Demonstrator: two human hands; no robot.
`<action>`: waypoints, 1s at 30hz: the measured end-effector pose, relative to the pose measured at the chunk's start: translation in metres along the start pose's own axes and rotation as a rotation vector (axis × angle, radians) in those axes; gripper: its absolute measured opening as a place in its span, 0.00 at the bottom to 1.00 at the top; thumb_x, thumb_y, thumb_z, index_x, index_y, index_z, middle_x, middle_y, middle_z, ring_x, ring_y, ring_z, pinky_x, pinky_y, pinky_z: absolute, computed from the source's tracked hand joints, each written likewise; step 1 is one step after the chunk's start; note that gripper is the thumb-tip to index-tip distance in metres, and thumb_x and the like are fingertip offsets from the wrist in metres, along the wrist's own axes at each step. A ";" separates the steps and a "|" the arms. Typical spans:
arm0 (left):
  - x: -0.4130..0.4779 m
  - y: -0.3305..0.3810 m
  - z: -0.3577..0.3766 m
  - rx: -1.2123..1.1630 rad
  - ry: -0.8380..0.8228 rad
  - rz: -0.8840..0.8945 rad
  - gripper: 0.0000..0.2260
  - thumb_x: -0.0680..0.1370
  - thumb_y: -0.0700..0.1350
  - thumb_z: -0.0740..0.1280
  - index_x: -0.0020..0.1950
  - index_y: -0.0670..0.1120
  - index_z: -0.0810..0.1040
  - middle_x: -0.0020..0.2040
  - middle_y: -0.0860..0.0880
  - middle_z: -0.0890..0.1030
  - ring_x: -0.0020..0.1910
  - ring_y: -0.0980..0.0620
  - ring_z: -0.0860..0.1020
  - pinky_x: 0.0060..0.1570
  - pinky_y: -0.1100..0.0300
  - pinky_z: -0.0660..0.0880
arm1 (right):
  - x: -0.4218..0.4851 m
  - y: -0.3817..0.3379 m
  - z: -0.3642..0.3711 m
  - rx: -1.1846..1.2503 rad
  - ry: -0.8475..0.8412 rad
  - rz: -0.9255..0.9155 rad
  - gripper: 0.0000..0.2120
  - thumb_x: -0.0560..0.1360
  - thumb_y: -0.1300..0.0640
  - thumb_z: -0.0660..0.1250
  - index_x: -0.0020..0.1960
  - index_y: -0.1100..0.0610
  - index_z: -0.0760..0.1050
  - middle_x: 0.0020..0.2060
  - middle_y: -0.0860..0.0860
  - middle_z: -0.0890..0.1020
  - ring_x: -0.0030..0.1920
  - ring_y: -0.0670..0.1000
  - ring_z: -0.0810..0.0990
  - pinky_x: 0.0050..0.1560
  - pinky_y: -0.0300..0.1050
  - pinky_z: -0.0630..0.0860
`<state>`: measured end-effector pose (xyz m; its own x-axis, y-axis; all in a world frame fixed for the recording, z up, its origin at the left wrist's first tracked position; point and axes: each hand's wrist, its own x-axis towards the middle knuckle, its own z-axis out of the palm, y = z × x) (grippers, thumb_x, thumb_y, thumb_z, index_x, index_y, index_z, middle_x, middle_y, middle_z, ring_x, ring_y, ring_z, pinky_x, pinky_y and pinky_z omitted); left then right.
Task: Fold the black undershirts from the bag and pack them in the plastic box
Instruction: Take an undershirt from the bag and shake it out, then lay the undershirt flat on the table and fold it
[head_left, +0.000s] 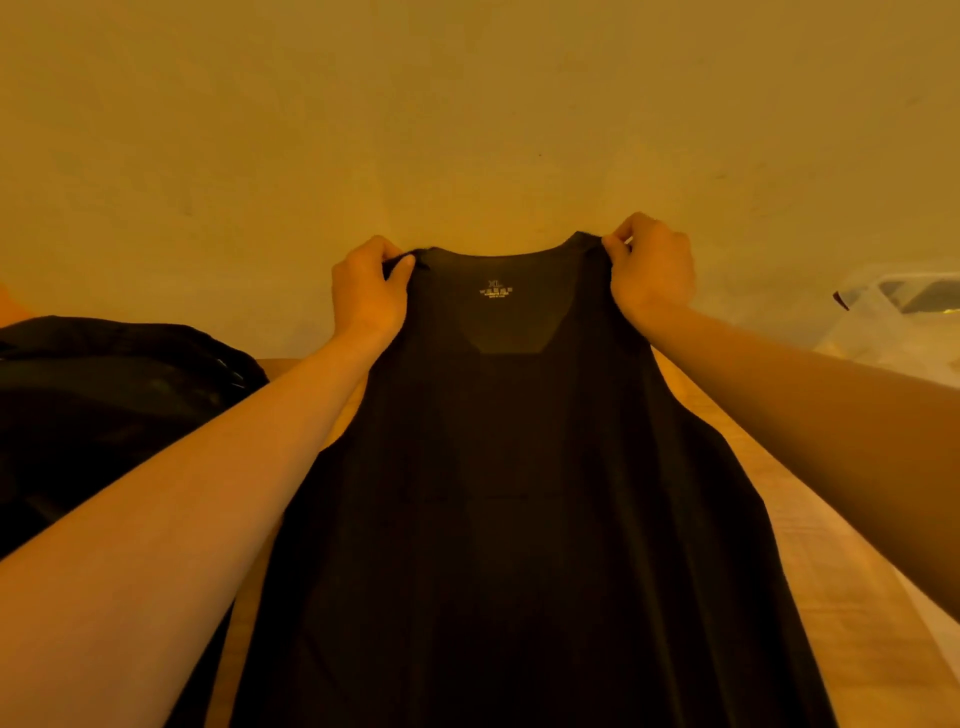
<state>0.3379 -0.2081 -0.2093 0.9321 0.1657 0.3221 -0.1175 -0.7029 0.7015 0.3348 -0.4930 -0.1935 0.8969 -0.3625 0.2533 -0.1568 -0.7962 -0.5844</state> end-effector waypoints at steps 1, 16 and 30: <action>-0.003 -0.002 0.001 0.039 -0.032 -0.005 0.09 0.83 0.48 0.66 0.57 0.42 0.80 0.57 0.43 0.80 0.57 0.46 0.78 0.53 0.57 0.73 | -0.003 0.002 0.001 -0.026 -0.055 0.001 0.10 0.83 0.51 0.64 0.57 0.57 0.76 0.45 0.56 0.80 0.45 0.58 0.80 0.40 0.49 0.74; -0.262 0.061 -0.095 0.531 -0.538 0.019 0.32 0.81 0.67 0.42 0.83 0.57 0.43 0.83 0.49 0.37 0.81 0.48 0.35 0.78 0.51 0.39 | -0.263 -0.002 -0.098 -0.507 -0.458 -0.201 0.38 0.78 0.32 0.36 0.82 0.50 0.44 0.82 0.56 0.47 0.81 0.55 0.41 0.80 0.54 0.41; -0.374 0.043 -0.147 0.378 -0.267 0.063 0.32 0.82 0.67 0.46 0.82 0.52 0.58 0.83 0.47 0.52 0.82 0.48 0.49 0.79 0.49 0.52 | -0.343 0.067 -0.151 -0.388 -0.380 -0.252 0.34 0.80 0.33 0.38 0.82 0.44 0.47 0.81 0.51 0.49 0.81 0.53 0.41 0.80 0.53 0.41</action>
<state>-0.0661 -0.1986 -0.2057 0.9886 -0.0348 0.1468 -0.0901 -0.9167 0.3893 -0.0459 -0.4956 -0.2029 0.9999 0.0027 0.0120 0.0050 -0.9799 -0.1996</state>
